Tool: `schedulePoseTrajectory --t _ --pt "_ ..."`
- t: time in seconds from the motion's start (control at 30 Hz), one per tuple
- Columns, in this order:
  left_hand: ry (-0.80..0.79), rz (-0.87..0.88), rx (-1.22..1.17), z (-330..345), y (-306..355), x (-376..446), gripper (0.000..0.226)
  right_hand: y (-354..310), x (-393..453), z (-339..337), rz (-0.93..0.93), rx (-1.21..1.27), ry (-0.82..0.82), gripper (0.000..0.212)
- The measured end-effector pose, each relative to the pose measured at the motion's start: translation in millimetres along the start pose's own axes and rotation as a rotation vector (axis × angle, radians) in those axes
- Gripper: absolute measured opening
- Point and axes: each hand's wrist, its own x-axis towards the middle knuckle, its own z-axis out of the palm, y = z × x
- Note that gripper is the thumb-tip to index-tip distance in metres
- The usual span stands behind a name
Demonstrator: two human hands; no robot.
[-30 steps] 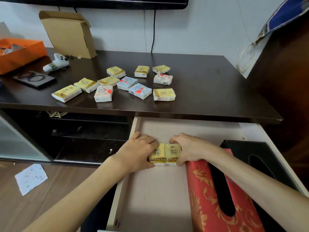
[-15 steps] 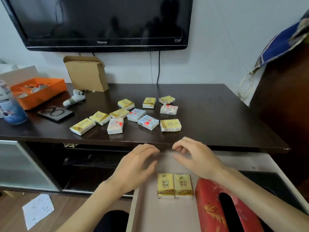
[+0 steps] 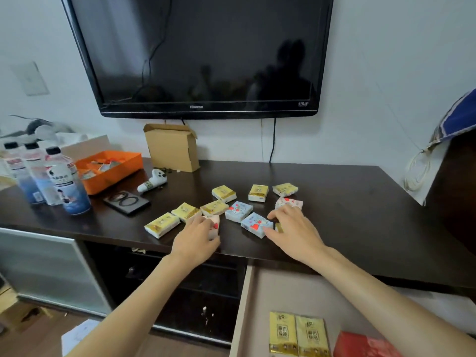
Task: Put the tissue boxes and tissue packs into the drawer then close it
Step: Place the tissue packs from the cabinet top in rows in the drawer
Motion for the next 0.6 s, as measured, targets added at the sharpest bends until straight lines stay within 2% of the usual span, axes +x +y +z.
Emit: schedulePoseTrajectory --t 0.23,0.4,0.5,0.6 --pt "-0.005 0.012 0.006 -5.4 -3.5 8.0 0.037 -31.4 35.8 17.6 0.019 -0.189 -0.129 0.051" --pt "0.053 0.156 -0.028 -6.7 21.7 37.3 0.040 -15.9 31.6 11.9 0.092 0.020 0.031 0.056" --pt "-0.032 0.203 -0.041 1.8 45.6 56.9 0.043 2.6 22.0 -1.5 0.114 0.070 0.098 0.057" --pt "-0.141 0.207 0.063 16.3 62.7 67.5 0.045 22.0 5.1 -17.4 0.151 0.103 0.107 0.059"
